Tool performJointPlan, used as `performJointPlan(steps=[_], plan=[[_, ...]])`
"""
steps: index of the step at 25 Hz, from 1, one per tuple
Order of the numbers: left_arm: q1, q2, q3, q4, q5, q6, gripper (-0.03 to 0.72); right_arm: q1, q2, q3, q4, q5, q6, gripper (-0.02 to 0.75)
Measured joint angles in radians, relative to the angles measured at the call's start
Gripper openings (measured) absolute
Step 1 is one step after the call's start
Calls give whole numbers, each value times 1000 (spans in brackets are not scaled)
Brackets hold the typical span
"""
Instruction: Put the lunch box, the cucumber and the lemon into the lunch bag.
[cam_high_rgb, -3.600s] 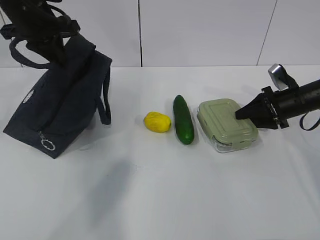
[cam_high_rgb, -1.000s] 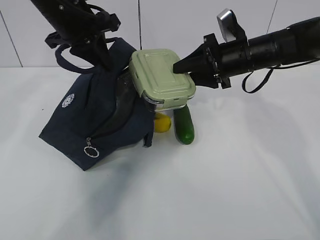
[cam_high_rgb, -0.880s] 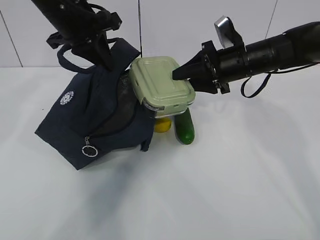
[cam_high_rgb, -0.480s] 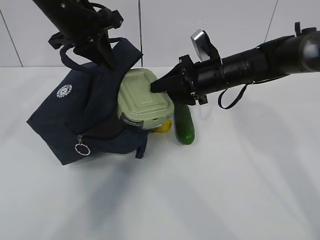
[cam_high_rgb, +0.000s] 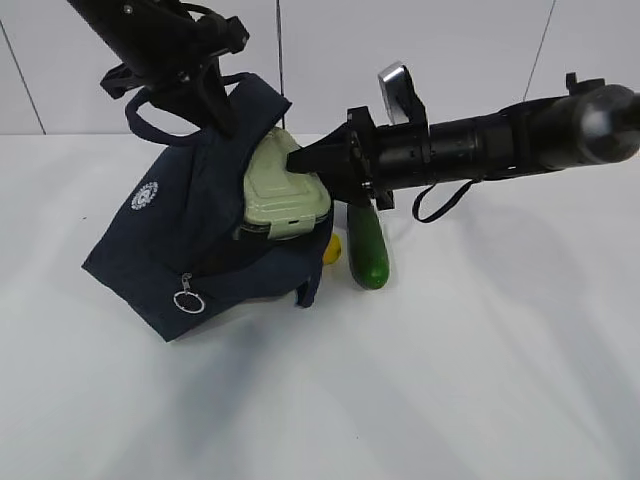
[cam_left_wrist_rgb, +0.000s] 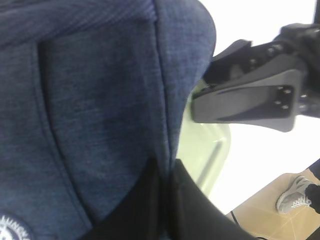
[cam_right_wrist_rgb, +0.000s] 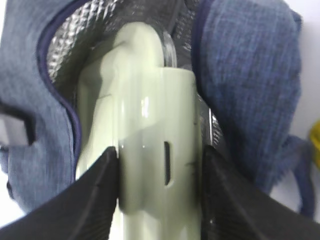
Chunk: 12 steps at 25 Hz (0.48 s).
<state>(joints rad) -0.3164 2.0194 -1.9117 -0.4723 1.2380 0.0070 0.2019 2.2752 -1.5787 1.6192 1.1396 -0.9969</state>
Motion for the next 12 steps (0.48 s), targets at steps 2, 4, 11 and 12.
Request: performJointPlan(steps=[2, 4, 11, 12], plan=[[0, 0, 0, -2, 0, 0, -6, 14, 18, 0, 21, -1, -6, 367], [0, 0, 0, -3, 0, 0, -6, 34, 33, 0, 37, -4, -23, 367], [0, 22, 0, -7, 0, 0, -6, 85, 43, 0, 58, -80, -66, 367], [0, 27, 0, -10, 0, 0, -6, 89, 44, 0, 60, -94, -68, 367]])
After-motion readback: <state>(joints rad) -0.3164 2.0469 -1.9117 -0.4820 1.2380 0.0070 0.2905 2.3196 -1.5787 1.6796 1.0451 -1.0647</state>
